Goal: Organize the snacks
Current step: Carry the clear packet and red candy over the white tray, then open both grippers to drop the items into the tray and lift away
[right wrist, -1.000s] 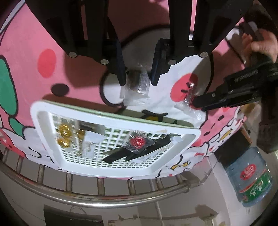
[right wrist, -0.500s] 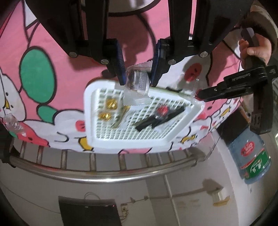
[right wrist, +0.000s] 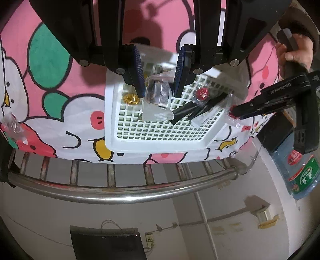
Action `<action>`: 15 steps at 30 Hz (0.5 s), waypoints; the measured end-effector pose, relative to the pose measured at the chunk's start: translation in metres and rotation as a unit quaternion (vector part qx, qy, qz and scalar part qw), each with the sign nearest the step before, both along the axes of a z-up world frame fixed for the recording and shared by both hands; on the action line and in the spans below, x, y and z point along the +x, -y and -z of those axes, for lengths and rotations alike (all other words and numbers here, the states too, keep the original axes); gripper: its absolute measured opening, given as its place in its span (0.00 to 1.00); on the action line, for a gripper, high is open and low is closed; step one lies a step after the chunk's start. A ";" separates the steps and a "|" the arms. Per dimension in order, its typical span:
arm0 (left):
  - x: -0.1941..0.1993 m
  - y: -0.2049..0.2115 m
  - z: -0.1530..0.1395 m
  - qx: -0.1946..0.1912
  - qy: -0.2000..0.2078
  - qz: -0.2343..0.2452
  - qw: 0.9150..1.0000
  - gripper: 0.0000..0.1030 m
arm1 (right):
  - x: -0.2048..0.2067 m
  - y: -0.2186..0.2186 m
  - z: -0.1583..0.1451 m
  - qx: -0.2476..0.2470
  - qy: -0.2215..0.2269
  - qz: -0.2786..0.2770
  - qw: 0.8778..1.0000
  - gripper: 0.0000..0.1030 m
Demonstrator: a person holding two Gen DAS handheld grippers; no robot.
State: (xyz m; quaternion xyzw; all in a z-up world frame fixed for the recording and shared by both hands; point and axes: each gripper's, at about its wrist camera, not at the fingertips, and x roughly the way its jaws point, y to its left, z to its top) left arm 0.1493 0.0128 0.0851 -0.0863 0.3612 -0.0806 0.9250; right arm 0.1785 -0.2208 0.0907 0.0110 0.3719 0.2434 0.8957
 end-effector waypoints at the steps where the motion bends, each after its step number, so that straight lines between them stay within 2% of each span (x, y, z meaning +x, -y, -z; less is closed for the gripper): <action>1: 0.004 -0.002 0.001 0.000 -0.003 -0.003 1.000 0.27 | 0.003 -0.002 0.001 -0.002 -0.002 0.000 1.000 0.27; 13: 0.032 -0.014 0.040 -0.006 -0.048 -0.028 0.998 0.28 | 0.038 -0.026 0.035 -0.031 -0.045 0.008 0.999 0.27; 15: 0.034 -0.015 0.045 -0.010 -0.054 -0.029 0.998 0.31 | 0.040 -0.027 0.038 -0.036 -0.049 0.010 0.998 0.31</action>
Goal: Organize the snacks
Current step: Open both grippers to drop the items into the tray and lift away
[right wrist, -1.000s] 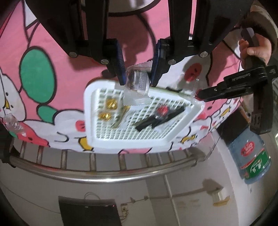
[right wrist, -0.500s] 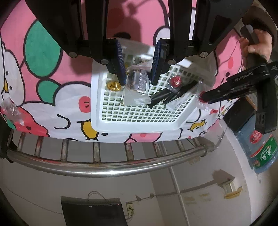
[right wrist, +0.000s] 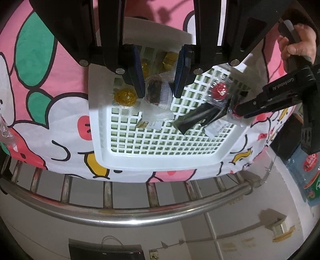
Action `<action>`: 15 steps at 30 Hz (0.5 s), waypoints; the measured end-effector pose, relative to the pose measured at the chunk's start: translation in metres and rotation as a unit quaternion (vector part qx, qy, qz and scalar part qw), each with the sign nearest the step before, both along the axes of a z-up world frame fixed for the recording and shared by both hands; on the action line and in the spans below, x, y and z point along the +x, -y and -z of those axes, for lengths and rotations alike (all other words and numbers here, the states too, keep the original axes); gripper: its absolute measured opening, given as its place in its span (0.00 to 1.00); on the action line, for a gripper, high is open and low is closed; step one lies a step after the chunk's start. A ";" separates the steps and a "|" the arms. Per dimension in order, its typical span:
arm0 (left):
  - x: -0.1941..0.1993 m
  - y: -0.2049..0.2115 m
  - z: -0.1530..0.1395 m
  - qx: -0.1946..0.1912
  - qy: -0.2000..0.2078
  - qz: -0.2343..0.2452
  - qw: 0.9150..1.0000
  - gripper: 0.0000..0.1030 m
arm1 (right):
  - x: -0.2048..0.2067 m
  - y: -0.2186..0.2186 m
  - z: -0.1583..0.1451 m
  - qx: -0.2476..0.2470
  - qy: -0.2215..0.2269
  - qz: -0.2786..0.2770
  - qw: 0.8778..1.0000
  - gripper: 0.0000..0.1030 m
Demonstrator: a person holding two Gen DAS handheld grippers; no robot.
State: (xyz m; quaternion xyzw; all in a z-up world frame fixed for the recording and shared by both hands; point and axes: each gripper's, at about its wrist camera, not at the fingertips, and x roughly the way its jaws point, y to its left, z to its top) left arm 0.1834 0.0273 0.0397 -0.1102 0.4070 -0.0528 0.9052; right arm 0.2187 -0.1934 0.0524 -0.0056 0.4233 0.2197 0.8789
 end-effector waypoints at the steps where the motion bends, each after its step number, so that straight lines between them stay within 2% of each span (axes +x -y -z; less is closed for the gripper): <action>1: 0.000 0.000 0.001 -0.001 0.002 -0.003 1.000 0.34 | 0.000 0.000 0.001 -0.002 -0.002 0.002 1.000 0.32; 3: -0.004 -0.003 -0.002 -0.009 0.007 -0.012 1.000 0.59 | -0.001 0.002 -0.001 0.004 -0.001 0.004 1.000 0.38; 4: -0.006 -0.004 -0.004 -0.013 0.012 -0.015 1.000 0.81 | -0.007 0.006 -0.005 0.015 0.006 0.003 1.000 0.39; 5: -0.013 -0.004 -0.010 -0.016 0.027 -0.018 0.999 0.90 | -0.010 0.008 -0.008 0.021 0.011 0.003 1.000 0.48; 6: -0.018 -0.005 -0.015 -0.017 0.041 -0.020 0.999 0.91 | -0.017 0.011 -0.014 0.027 0.022 0.008 0.999 0.70; 8: -0.032 -0.004 -0.025 -0.020 0.062 -0.024 0.998 0.98 | -0.035 0.018 -0.027 0.033 0.058 0.023 0.997 0.96; 9: -0.039 -0.004 -0.029 -0.021 0.068 -0.025 0.997 1.00 | -0.048 0.022 -0.034 0.039 0.082 0.027 0.995 1.00; 11: -0.052 -0.001 -0.035 -0.022 0.078 -0.027 0.996 1.00 | -0.067 0.027 -0.043 0.053 0.102 0.025 0.993 1.00; 15: -0.078 0.007 -0.042 -0.013 0.084 -0.016 0.996 1.00 | -0.096 0.030 -0.050 0.073 0.105 0.017 0.992 1.00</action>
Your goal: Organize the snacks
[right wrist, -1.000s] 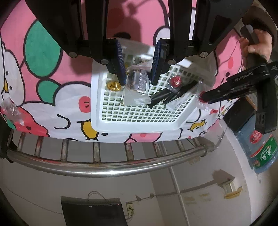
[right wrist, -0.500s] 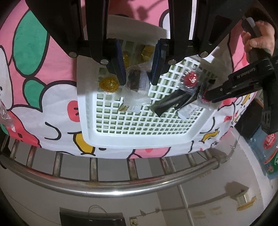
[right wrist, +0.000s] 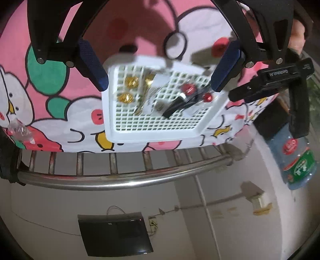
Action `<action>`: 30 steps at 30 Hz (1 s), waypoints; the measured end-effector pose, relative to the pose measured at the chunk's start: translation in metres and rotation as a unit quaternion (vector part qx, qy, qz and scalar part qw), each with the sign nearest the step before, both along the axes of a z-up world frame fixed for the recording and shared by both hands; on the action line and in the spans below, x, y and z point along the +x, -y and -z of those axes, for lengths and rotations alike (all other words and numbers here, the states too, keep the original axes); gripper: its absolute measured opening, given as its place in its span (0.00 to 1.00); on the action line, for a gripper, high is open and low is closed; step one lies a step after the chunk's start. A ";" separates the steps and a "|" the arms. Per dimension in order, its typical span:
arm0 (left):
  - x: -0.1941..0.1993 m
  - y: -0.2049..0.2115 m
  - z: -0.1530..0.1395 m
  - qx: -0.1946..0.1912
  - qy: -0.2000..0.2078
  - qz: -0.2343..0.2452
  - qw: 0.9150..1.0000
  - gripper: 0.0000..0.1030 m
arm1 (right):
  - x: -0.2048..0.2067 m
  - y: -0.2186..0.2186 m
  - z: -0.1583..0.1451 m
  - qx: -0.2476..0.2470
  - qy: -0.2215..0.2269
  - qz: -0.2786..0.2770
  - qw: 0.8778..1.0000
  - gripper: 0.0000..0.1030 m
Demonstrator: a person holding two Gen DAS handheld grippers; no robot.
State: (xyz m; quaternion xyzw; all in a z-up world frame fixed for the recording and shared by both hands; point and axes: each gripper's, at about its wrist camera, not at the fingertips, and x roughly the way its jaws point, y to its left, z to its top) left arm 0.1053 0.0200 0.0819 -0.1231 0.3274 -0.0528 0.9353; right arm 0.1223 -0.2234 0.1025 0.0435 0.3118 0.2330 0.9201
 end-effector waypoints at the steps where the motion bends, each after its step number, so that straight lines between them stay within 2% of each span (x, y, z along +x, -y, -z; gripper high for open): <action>1: -0.008 0.002 -0.002 0.004 0.004 -0.001 1.000 1.00 | -0.009 0.001 -0.001 0.003 0.002 0.001 1.000 1.00; 8: -0.056 0.002 -0.008 0.002 0.021 0.001 1.000 1.00 | -0.048 0.004 0.004 0.010 0.008 0.014 1.000 1.00; 13: -0.078 0.000 0.002 0.015 0.013 -0.001 1.000 1.00 | -0.067 0.001 0.017 0.008 -0.008 0.012 1.000 1.00; 19: -0.083 0.001 0.028 0.030 -0.019 -0.003 0.999 1.00 | -0.081 -0.007 0.035 -0.020 -0.012 0.010 1.000 1.00; 30: -0.079 0.016 0.059 0.059 -0.066 0.014 0.996 1.00 | -0.076 -0.017 0.074 -0.069 -0.048 0.023 0.996 1.00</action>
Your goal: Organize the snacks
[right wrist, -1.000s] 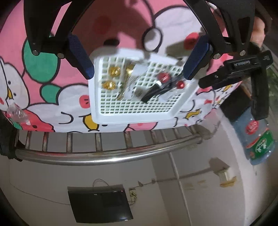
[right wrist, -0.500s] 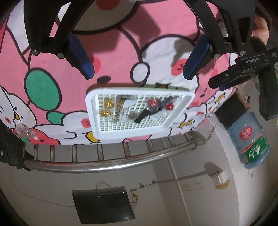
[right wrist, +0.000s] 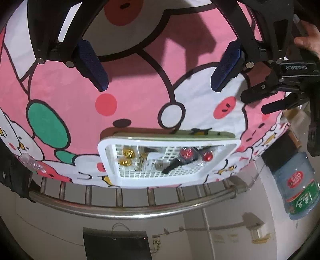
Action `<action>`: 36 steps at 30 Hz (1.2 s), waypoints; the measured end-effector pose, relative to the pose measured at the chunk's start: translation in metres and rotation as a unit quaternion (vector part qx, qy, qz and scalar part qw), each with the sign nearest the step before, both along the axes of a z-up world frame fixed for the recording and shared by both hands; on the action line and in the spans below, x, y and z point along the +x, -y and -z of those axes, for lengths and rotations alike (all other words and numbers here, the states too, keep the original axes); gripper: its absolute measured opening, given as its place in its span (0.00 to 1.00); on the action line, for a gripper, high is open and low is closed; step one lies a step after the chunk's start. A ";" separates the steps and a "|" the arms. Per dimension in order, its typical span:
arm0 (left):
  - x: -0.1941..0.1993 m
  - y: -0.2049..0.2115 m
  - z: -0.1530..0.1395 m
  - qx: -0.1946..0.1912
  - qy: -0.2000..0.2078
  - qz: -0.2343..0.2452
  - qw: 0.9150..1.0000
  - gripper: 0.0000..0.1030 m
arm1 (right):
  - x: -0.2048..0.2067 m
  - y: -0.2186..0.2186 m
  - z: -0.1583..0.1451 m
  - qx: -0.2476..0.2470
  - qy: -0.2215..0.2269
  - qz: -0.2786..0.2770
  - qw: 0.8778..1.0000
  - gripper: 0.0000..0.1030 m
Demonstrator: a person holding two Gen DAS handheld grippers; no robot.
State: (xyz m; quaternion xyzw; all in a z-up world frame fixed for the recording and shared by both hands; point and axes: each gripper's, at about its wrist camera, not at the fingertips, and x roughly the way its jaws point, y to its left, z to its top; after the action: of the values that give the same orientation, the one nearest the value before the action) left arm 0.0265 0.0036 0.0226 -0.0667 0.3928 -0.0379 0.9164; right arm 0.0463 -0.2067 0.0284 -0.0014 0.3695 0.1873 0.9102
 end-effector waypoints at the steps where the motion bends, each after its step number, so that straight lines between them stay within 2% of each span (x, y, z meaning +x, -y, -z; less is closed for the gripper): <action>1: 0.001 0.001 0.002 0.001 -0.004 0.001 1.000 1.00 | 0.001 0.000 0.003 -0.002 -0.003 0.003 1.000 1.00; 16: 0.009 0.014 0.023 0.032 -0.043 0.016 0.998 1.00 | 0.015 0.000 0.028 -0.038 -0.065 0.027 0.997 1.00; 31: 0.012 0.025 0.027 0.078 -0.057 0.015 0.995 1.00 | 0.014 -0.004 0.032 -0.086 -0.066 0.052 0.993 1.00; 36: 0.014 0.023 0.027 0.076 -0.057 0.015 0.995 1.00 | 0.014 -0.003 0.033 -0.092 -0.067 0.059 0.992 1.00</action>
State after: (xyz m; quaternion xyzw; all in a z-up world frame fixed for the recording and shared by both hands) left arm 0.0400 -0.0197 -0.0048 0.0073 0.4474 -0.0182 0.8941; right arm 0.0602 -0.2033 -0.0046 -0.0511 0.4449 0.0977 0.8888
